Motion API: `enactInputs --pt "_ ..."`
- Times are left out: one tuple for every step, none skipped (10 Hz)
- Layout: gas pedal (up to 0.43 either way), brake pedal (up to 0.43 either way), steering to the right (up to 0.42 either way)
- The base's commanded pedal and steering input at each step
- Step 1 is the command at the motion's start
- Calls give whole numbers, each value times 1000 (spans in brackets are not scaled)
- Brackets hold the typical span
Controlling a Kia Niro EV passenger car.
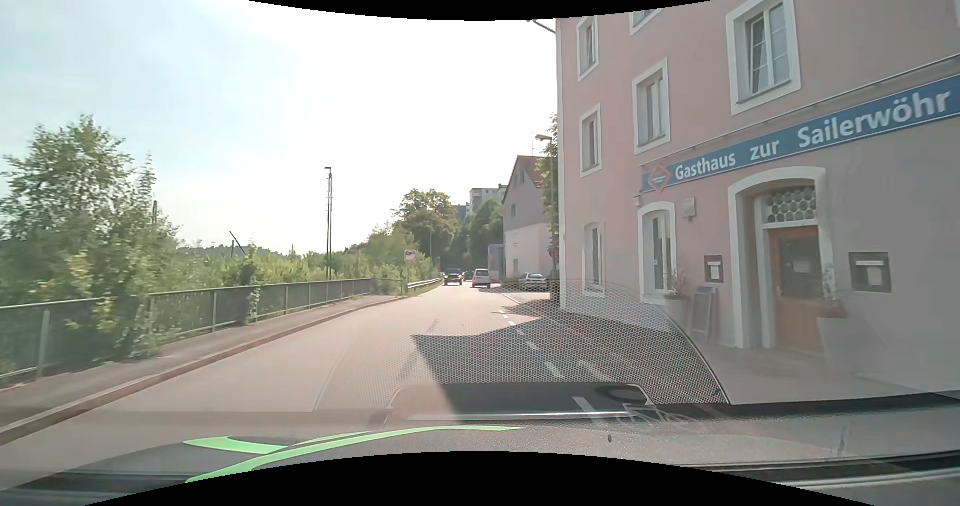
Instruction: Follow the waypoints while adhering to traffic rules and regulations
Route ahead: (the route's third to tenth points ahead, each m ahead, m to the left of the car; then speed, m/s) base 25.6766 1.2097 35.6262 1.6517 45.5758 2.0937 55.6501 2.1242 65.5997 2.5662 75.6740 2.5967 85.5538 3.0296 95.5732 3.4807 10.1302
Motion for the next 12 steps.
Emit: enactInputs --pt "67 0 35" --pt "67 0 31" --pt "67 0 28" --pt "67 0 22" --pt "67 0 17" --pt "67 0 14" --pt "67 0 11" --pt "67 0 6" --pt "67 0 -4" --pt "67 0 -12" --pt "67 0 -16" --pt "67 0 -19"
